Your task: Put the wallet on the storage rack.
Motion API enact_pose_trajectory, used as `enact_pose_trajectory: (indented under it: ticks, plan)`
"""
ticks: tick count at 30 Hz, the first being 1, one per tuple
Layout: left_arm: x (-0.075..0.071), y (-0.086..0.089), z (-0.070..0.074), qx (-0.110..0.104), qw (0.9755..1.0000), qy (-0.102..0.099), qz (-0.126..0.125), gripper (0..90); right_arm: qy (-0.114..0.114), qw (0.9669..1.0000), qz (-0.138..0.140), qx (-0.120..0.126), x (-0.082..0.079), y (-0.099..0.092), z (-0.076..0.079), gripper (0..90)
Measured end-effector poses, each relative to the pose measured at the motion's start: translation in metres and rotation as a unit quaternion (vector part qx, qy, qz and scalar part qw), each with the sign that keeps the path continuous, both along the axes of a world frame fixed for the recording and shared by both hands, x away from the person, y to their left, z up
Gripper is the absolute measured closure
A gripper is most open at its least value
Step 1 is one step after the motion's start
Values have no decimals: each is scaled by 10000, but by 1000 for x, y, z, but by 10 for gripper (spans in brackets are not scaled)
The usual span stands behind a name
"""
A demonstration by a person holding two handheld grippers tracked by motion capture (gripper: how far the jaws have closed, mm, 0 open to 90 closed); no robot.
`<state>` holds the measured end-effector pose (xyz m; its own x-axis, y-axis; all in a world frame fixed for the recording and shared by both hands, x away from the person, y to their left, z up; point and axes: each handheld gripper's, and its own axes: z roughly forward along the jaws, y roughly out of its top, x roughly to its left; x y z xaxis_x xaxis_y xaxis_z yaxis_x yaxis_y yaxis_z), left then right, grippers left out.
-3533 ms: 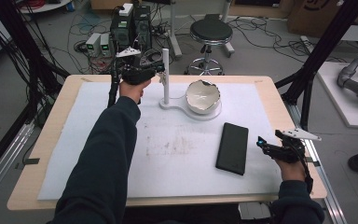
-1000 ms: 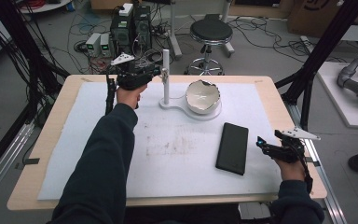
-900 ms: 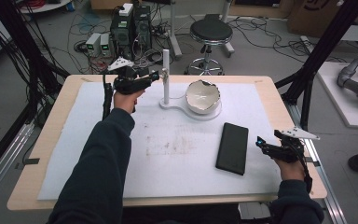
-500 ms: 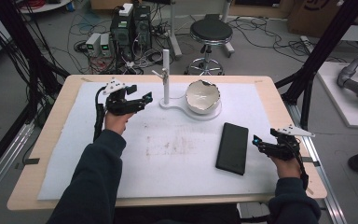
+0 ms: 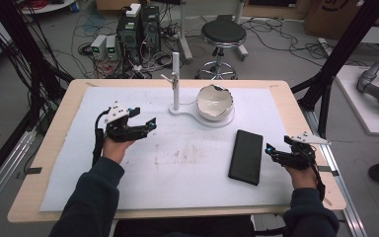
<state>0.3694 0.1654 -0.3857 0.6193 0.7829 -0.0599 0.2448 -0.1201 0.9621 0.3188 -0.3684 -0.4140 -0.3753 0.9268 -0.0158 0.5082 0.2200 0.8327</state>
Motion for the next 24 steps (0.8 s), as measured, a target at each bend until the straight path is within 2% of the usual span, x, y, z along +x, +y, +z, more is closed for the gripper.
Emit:
enact_pose_trajectory:
  ticks: [4, 12, 16, 18, 21, 24]
  plan:
    - [-7, 2, -4, 81, 10000, -39, -28, 239, -20, 10000, -10, 1, 0, 0, 1, 214]
    - [-15, 8, -15, 52, 9999, 97, -104, 239, 94, 9999, 78, 32, 1, 3, -2, 213]
    - [-20, 12, -23, 110, 9998, 110, -149, 239, 174, 9996, 228, 34, 3, 7, -5, 212]
    - [-24, 14, -26, 136, 9997, 124, -132, 239, 280, 9988, 407, 14, 3, 14, -8, 212]
    - [-26, 15, -27, 177, 9997, 119, -86, 239, 273, 9981, 549, -45, 1, 19, -7, 212]
    - [-29, 17, -29, 164, 9998, 111, -35, 239, 170, 9973, 698, -126, -2, 27, -4, 213]
